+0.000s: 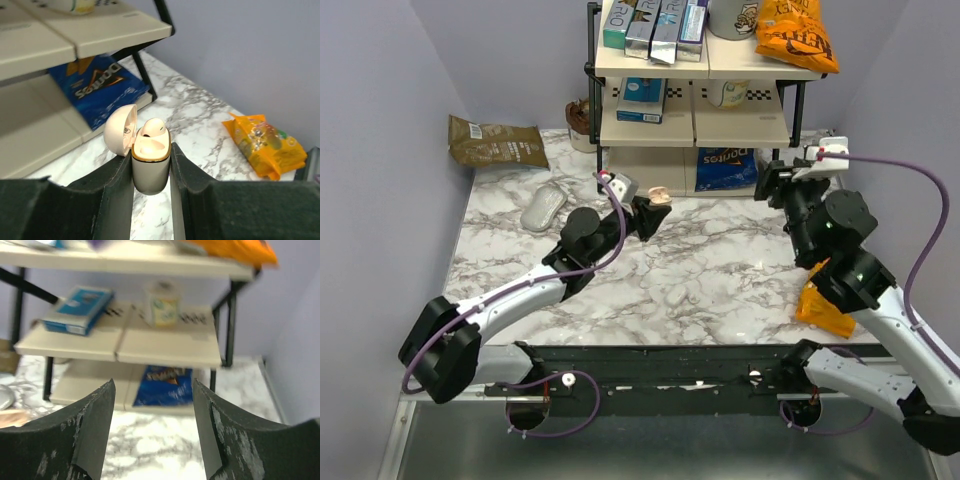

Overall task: Insert the wireless bluetooth earbuds into the charging case
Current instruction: Move the left earbud to the corner of the board.

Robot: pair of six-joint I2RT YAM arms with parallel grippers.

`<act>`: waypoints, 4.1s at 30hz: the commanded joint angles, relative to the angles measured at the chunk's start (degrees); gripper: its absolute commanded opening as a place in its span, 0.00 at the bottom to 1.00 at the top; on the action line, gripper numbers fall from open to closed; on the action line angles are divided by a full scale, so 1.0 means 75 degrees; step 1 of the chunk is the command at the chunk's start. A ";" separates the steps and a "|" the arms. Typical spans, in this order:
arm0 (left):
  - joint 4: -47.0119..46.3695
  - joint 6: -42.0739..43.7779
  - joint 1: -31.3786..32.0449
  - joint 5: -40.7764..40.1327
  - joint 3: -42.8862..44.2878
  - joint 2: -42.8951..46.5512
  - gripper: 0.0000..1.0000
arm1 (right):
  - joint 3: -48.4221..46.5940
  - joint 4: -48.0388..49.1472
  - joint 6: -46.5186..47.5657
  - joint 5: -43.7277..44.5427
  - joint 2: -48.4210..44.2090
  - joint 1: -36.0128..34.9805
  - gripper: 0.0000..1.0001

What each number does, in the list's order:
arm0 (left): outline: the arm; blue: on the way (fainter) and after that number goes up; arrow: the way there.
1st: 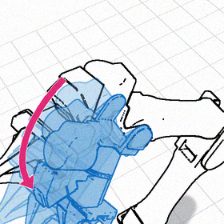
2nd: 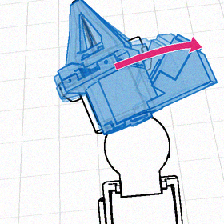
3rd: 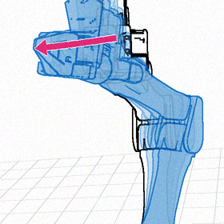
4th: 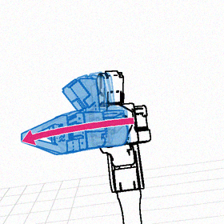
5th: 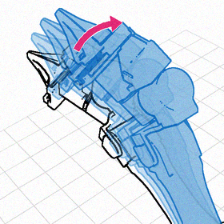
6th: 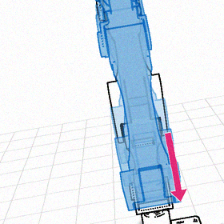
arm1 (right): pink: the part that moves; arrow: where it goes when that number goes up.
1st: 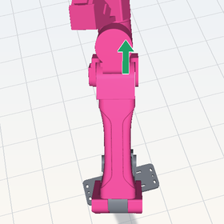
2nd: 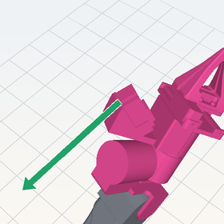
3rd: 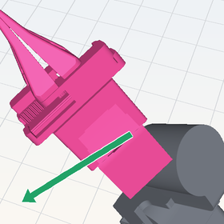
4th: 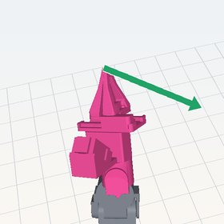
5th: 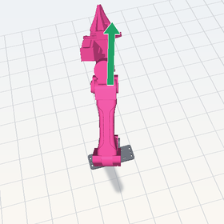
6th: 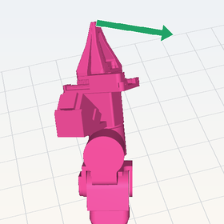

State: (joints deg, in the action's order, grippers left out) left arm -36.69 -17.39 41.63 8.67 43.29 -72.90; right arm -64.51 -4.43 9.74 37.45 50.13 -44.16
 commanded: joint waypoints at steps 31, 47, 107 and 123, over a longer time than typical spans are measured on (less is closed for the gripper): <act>0.3731 -0.1596 0.1364 -0.1894 -0.1987 0.5746 0.00 | 0.3692 -0.5573 -0.7580 -0.3846 0.0570 0.7022 0.67; 0.3884 -0.1607 0.1364 -0.1402 -0.2185 0.5900 0.00 | 0.2743 -0.6055 -0.6491 -0.2451 0.1519 0.9238 0.70; 0.4036 -0.2170 0.1856 -0.2890 -0.0815 0.4177 0.00 | 0.3246 -0.7869 -1.0064 -0.1432 0.2503 0.5103 0.72; 0.4575 -0.2100 0.2161 -0.2995 -0.0522 0.4178 0.00 | 0.3515 -0.7801 -0.9807 -0.1665 0.1823 0.6496 0.73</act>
State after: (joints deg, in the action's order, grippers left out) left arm -4.03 -32.84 56.95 -12.86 37.08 -42.22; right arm -38.61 -62.89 -64.29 24.64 64.25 0.82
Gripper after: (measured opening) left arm 0.367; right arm 0.735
